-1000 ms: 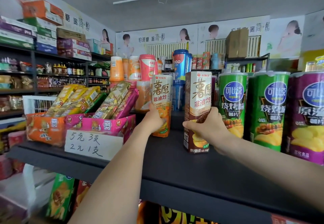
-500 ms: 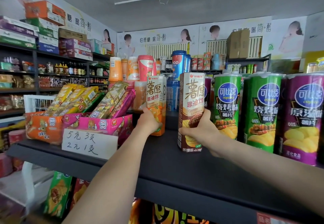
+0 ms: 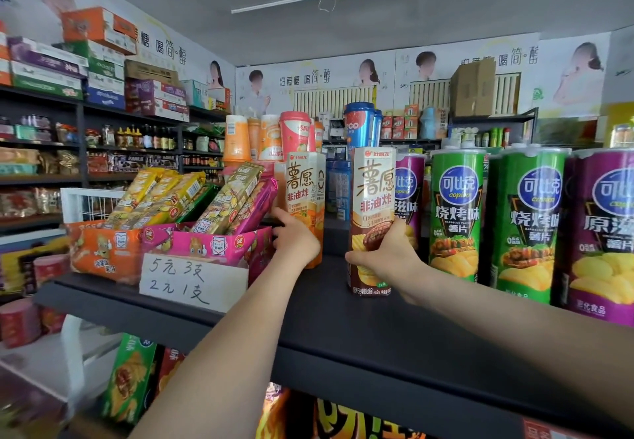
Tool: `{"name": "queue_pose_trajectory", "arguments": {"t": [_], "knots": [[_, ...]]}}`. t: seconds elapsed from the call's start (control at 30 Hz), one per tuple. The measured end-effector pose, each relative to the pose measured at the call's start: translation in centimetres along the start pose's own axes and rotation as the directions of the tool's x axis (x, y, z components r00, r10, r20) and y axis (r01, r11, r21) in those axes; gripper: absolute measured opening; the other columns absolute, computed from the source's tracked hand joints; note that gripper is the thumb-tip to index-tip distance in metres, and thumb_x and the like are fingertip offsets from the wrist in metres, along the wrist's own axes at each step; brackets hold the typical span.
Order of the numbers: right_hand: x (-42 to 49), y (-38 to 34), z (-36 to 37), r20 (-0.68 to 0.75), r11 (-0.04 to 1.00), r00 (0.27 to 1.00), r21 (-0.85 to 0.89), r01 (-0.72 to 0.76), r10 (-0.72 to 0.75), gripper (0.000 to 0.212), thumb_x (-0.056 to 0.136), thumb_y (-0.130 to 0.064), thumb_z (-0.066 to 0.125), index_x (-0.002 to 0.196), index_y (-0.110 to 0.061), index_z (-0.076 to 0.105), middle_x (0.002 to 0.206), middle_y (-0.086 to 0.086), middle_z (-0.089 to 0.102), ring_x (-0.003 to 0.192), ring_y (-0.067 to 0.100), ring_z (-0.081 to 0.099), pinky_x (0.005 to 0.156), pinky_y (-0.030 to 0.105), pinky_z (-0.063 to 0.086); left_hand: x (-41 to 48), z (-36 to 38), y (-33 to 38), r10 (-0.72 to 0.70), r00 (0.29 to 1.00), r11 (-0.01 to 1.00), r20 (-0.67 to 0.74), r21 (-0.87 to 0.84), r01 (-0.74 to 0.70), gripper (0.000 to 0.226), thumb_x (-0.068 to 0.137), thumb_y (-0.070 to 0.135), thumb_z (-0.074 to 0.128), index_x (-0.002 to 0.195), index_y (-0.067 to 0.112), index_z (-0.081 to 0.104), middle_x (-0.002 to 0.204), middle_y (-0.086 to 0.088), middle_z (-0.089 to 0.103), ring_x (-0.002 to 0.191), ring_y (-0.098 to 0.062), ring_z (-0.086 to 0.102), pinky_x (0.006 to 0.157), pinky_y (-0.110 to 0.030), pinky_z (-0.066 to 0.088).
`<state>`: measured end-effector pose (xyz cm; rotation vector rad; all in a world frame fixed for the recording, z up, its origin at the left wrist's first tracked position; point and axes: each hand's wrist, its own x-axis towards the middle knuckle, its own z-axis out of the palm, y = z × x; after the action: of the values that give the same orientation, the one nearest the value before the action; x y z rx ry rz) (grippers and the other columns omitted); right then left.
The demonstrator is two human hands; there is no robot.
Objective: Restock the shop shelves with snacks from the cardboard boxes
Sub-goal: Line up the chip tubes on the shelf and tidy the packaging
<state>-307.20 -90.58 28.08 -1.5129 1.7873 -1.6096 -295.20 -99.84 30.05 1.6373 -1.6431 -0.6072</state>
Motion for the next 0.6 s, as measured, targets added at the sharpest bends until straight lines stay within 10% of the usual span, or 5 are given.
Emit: {"name": "queue_pose_trajectory", "arguments": {"t": [0.17, 0.3, 0.6], "knots": [[0.6, -0.1, 0.2, 0.037, 0.999, 0.999, 0.021, -0.037, 0.037, 0.073, 0.068, -0.009, 0.084, 0.116, -0.016, 0.029, 0.118, 0.007, 0.051, 0.104, 0.020, 0.054, 0.069, 0.024, 0.046, -4.1, -5.0, 2.2, 0.321, 0.928, 0.887, 0.187, 0.283, -0.364, 0.096, 0.094, 0.010, 0.057, 0.149, 0.013, -0.022, 0.152, -0.020, 0.028, 0.114, -0.027, 0.055, 0.083, -0.029, 0.050], [1.3, -0.3, 1.5, 0.037, 0.997, 0.997, -0.014, -0.071, 0.071, 0.090, 0.059, -0.023, 0.091, 0.127, -0.013, 0.033, 0.125, 0.008, 0.049, 0.115, 0.025, 0.052, 0.093, 0.040, 0.051, -6.5, -10.9, 1.3, 0.622, 0.750, 0.647, 0.227, 0.390, -0.655, 0.068, 0.095, 0.019, 0.056, 0.152, 0.022, 0.020, 0.156, -0.004, 0.027, 0.139, -0.023, 0.034, 0.108, -0.032, 0.032], [2.0, -1.9, 5.7, 0.304, 0.994, 0.948, 0.024, -0.104, 0.092, 0.086, 0.049, -0.032, 0.081, 0.126, -0.025, 0.044, 0.129, 0.005, 0.048, 0.112, 0.021, 0.056, 0.083, 0.045, 0.057, -3.4, -15.8, -6.1, 0.581, 0.785, 0.674, 0.213, 0.414, -0.611, 0.046, 0.091, 0.047, 0.057, 0.133, 0.031, 0.050, 0.127, 0.007, 0.059, 0.112, -0.011, 0.056, 0.099, -0.029, 0.044]]}}
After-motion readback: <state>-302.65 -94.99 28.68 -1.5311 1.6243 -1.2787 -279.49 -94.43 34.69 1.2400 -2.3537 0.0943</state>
